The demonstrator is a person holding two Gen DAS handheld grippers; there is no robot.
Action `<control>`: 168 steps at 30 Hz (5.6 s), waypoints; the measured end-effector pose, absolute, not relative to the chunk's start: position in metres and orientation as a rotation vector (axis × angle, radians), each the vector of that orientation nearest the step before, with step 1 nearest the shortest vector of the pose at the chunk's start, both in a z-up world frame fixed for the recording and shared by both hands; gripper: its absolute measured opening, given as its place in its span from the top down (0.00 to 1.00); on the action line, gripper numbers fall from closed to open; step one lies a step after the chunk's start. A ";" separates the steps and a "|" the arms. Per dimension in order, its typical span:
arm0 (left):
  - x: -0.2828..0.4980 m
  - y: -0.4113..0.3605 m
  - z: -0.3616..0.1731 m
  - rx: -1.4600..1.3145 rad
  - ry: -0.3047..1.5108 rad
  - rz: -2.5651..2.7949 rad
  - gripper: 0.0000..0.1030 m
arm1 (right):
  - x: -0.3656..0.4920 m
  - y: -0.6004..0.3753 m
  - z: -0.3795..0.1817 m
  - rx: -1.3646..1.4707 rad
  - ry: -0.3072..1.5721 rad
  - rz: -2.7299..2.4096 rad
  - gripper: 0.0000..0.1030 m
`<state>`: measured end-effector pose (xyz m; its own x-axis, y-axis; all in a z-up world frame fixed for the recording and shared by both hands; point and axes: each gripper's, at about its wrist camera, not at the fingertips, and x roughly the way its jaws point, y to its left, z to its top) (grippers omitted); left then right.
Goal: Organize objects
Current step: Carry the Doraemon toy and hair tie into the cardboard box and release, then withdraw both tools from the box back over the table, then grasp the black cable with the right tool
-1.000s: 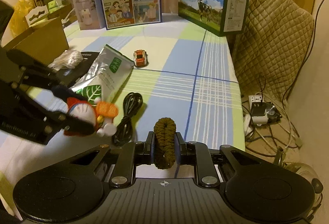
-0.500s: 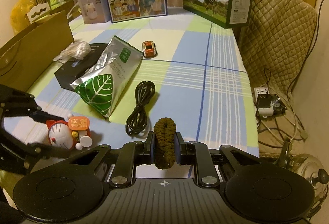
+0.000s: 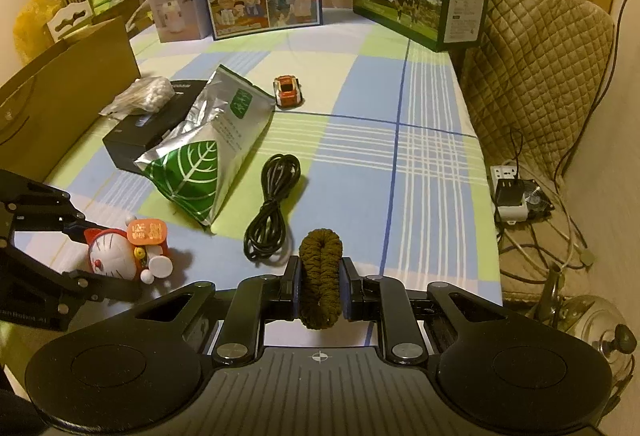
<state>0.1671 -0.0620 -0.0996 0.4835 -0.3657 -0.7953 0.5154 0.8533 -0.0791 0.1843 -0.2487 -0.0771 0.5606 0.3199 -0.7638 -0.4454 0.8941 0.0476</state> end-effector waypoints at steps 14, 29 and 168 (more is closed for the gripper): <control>0.156 -0.020 -0.055 0.014 0.882 -0.411 0.61 | 0.174 -0.221 -0.022 -0.203 0.778 0.475 0.85; 0.121 0.074 0.049 -0.027 0.733 -0.223 0.61 | 0.144 -0.073 0.066 -0.144 0.657 0.763 0.85; 0.124 0.037 0.033 0.050 0.797 -0.294 0.01 | 0.147 -0.206 -0.031 0.132 0.809 0.295 0.44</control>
<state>0.1236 0.0371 0.0332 0.6602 -0.2412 -0.7114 0.2789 0.9581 -0.0660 0.1467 -0.2057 -0.0307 0.6518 0.3093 -0.6925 -0.2091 0.9510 0.2280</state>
